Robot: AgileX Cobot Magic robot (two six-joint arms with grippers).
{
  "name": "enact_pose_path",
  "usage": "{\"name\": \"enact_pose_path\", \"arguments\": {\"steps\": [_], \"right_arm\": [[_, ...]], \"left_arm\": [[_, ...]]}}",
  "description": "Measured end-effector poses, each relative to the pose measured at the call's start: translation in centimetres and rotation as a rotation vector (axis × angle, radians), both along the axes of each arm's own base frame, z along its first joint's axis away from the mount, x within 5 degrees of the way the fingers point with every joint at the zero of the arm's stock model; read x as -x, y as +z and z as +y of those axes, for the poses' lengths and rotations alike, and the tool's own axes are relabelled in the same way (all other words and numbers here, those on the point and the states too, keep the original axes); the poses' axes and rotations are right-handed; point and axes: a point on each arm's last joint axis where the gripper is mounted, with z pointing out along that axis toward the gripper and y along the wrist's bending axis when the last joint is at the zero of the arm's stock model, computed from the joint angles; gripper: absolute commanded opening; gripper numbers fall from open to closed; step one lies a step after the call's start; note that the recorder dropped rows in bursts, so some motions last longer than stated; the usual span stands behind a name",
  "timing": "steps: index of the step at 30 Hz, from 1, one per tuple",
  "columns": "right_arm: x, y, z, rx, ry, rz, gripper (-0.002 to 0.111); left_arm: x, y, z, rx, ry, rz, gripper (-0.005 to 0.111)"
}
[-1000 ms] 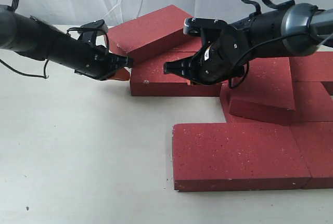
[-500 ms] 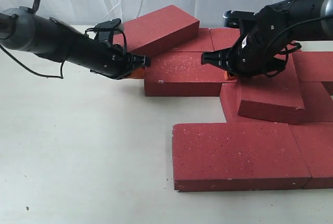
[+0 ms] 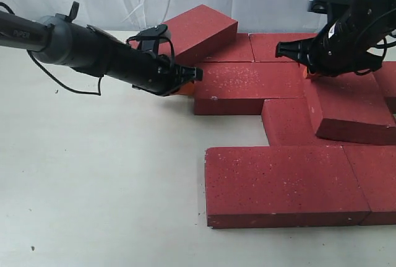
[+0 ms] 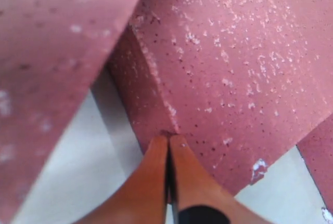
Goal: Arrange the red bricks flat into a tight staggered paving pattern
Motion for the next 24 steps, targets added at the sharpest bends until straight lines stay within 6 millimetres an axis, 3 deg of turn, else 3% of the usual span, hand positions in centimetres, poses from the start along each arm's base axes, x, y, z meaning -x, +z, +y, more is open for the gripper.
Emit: {"name": "enact_pose_path", "arguments": {"steps": [5, 11, 15, 19, 24], "right_arm": [[0.0, 0.2, -0.4, -0.001, -0.009, -0.006, -0.001], [0.3, 0.2, -0.5, 0.010, -0.012, 0.030, -0.001], [0.9, 1.5, -0.6, 0.010, -0.013, 0.019, -0.001], [1.3, 3.1, -0.7, 0.002, -0.012, -0.025, -0.001], [1.4, 3.3, -0.7, -0.008, -0.017, -0.024, -0.001]], "left_arm": [[0.1, 0.4, -0.9, 0.015, -0.013, -0.011, 0.000], [-0.1, 0.5, -0.6, 0.033, -0.012, 0.003, 0.000], [-0.4, 0.5, 0.1, 0.051, 0.019, 0.030, 0.000], [-0.1, 0.5, -0.6, 0.049, 0.014, 0.030, 0.000], [0.0, 0.4, -1.0, 0.069, 0.037, 0.045, 0.000]]}}
